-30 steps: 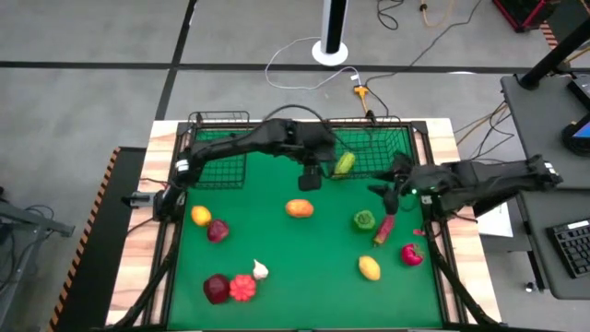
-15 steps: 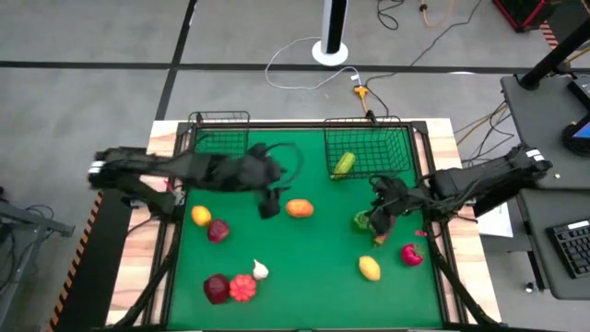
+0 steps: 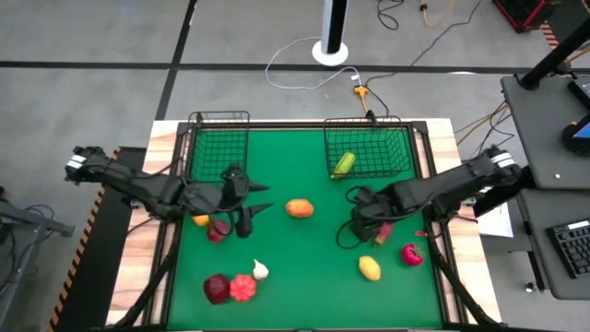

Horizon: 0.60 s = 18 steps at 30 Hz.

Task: Sort produce into baskets
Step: Put the green bell pepper into the right wire basket

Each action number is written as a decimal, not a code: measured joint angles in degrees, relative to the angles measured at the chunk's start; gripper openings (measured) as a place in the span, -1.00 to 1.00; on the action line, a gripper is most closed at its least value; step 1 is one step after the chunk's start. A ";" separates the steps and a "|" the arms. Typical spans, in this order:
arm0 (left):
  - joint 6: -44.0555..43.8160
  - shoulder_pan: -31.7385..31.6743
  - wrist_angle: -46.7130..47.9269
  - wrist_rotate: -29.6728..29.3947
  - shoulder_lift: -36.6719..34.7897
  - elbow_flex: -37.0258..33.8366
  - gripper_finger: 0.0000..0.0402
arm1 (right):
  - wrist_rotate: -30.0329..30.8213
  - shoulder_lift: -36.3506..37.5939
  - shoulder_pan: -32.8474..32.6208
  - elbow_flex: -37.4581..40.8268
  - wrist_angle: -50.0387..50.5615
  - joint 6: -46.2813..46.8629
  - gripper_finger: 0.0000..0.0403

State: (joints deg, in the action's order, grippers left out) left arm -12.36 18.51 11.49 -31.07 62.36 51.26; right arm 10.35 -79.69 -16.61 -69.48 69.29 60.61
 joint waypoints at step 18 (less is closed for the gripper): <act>-4.48 1.22 -1.68 -0.03 -2.51 -3.82 0.00 | -2.83 -4.83 2.45 -0.47 0.18 -3.64 0.07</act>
State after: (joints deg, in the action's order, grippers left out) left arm -16.84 19.73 9.80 -31.10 59.86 47.44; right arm 7.52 -84.52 -14.16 -69.95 69.47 56.96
